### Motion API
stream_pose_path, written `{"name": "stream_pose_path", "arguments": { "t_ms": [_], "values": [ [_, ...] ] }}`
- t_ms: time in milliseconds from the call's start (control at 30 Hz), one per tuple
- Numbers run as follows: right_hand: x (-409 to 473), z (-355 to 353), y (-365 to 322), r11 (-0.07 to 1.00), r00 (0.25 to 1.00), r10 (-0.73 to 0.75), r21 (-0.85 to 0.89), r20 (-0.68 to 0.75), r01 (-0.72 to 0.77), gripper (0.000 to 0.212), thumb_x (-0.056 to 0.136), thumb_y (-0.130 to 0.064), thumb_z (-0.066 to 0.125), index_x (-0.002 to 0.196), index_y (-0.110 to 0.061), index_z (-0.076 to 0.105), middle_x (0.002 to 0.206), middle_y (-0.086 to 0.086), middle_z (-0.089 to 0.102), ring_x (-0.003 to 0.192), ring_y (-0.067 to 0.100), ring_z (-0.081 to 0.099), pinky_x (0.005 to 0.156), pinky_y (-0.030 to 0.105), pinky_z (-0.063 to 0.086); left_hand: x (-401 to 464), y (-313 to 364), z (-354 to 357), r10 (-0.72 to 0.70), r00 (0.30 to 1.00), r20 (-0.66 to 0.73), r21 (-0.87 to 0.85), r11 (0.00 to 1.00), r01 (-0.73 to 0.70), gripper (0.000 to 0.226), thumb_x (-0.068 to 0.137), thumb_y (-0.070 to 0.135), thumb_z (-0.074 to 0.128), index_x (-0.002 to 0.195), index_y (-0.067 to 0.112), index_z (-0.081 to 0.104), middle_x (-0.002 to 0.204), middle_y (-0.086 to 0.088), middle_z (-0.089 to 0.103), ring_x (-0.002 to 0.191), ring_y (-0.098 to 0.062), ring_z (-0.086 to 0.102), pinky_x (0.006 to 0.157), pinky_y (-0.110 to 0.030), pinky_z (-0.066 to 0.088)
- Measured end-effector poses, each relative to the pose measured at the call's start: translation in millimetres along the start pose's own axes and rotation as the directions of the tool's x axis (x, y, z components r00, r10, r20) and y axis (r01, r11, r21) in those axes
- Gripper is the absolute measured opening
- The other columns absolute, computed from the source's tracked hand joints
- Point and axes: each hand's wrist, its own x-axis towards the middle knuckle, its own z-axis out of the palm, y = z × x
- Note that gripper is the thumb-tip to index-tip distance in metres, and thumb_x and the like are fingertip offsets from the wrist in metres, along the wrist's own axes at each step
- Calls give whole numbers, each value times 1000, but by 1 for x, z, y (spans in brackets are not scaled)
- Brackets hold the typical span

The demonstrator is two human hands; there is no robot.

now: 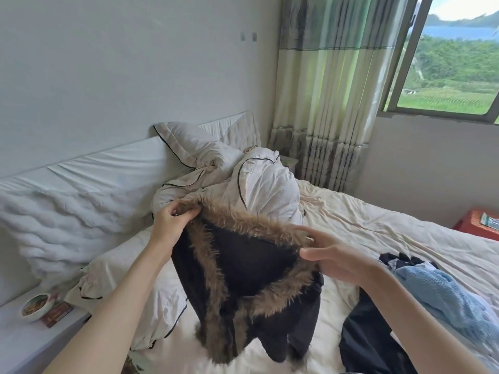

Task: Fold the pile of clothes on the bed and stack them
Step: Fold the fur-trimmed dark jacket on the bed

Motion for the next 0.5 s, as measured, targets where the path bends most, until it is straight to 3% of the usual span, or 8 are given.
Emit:
{"name": "stream_pose_path", "arguments": {
  "t_ms": [100, 133, 167, 233, 267, 333, 433, 500],
  "values": [
    [-8, 2, -7, 1000, 987, -23, 5, 161, 23, 68, 74, 14, 60, 133, -19, 53, 129, 20, 56, 115, 34, 54, 105, 49, 41, 2, -1, -2, -50, 998, -23, -34, 998, 49, 16, 80, 5, 71, 79, 21, 69, 80, 3, 69, 80, -12, 62, 78, -23, 46],
    [-10, 4, -7, 997, 984, -36, -62, 175, 47, 67, 76, 15, 59, 134, -17, 51, 129, 18, 58, 117, 31, 55, 103, 45, 43, 2, -1, -2, -64, 998, -29, -35, 997, 63, 16, 79, 6, 71, 78, 22, 70, 80, 4, 70, 81, -12, 63, 79, -24, 46],
    [-9, 7, -8, 976, 988, -61, -199, 144, 89, 61, 78, 14, 60, 130, -16, 53, 122, 12, 64, 113, 25, 60, 97, 37, 49, 2, -1, -2, -74, 997, -34, -32, 997, 72, 15, 79, 8, 72, 78, 23, 70, 80, 5, 70, 81, -12, 63, 80, -24, 47],
    [-5, 13, -7, 826, 973, -212, -548, -87, 131, 32, 80, 6, 67, 104, -16, 67, 90, 0, 73, 84, 8, 68, 77, 25, 51, 1, 0, -1, -64, 997, -30, -9, 998, 64, 16, 79, 10, 73, 77, 25, 70, 77, 10, 71, 79, -8, 64, 75, -18, 48],
    [-1, 14, -7, 771, 926, -316, -624, -207, 123, 20, 80, 3, 69, 86, -16, 69, 73, -5, 71, 67, 2, 64, 69, 22, 49, -1, 1, 0, -44, 999, -17, 9, 999, 44, 16, 80, 11, 73, 76, 26, 70, 73, 13, 71, 76, -4, 64, 70, -14, 48],
    [6, 11, -3, 751, 815, -460, -645, -353, 145, 28, 81, 5, 68, 68, -20, 66, 56, -14, 65, 53, -6, 57, 59, 11, 44, -7, 6, 3, 14, 999, 29, 71, 997, -17, 16, 80, 13, 73, 76, 28, 69, 67, 21, 69, 69, 7, 62, 60, -3, 43],
    [15, 0, 3, 732, 728, -534, -666, -430, 143, 25, 86, 4, 61, 84, -18, 70, 68, -17, 66, 68, -3, 61, 61, 6, 43, -12, 10, 6, 81, 987, 139, 176, 979, -105, 14, 81, 15, 73, 79, 28, 67, 65, 31, 64, 65, 20, 56, 58, 3, 37],
    [19, -9, 6, 674, 706, -567, -732, -424, 102, 20, 91, -1, 57, 96, -16, 69, 80, -16, 63, 77, 2, 59, 66, 7, 43, -13, 13, 5, 41, 966, 255, 200, 975, -95, 14, 81, 14, 72, 87, 25, 66, 75, 25, 68, 75, 16, 58, 66, 1, 39]
  ]
}}
